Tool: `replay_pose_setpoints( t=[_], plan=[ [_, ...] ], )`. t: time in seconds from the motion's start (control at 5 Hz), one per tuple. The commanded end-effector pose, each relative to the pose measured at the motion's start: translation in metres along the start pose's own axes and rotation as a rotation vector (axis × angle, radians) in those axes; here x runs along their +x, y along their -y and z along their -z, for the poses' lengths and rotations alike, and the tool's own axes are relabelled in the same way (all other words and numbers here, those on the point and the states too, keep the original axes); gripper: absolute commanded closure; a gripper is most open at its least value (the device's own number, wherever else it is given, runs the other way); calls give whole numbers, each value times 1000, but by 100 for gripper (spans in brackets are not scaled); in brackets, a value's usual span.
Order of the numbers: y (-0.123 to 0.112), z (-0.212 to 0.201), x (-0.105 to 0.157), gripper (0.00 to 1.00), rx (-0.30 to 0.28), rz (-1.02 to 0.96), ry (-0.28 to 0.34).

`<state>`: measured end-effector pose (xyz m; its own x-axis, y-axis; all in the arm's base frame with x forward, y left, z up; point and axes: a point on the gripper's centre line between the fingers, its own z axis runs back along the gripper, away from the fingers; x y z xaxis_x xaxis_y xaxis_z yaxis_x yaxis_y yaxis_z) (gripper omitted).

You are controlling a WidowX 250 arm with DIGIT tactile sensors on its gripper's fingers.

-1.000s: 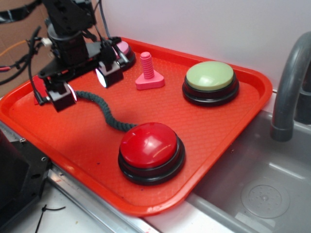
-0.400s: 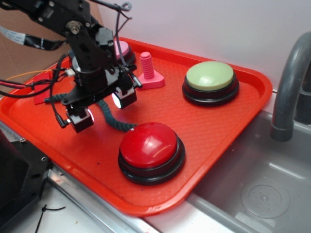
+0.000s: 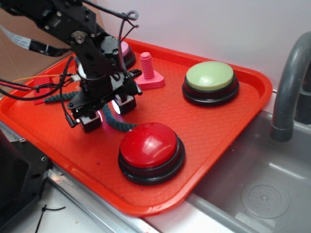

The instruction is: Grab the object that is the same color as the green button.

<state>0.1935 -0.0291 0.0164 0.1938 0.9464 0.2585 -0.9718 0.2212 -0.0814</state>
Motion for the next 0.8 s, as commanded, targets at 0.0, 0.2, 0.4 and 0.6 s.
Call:
replay_pose_setpoints(
  t=[0.0, 0.2, 0.4, 0.6],
  plan=[
    [-1, -2, 7, 100, -24, 7, -21],
    [1, -7, 10, 100, -33, 42, -46],
    [2, -14, 14, 100, -43, 85, -55],
    [3, -36, 25, 100, -20, 221, -93]
  ],
)
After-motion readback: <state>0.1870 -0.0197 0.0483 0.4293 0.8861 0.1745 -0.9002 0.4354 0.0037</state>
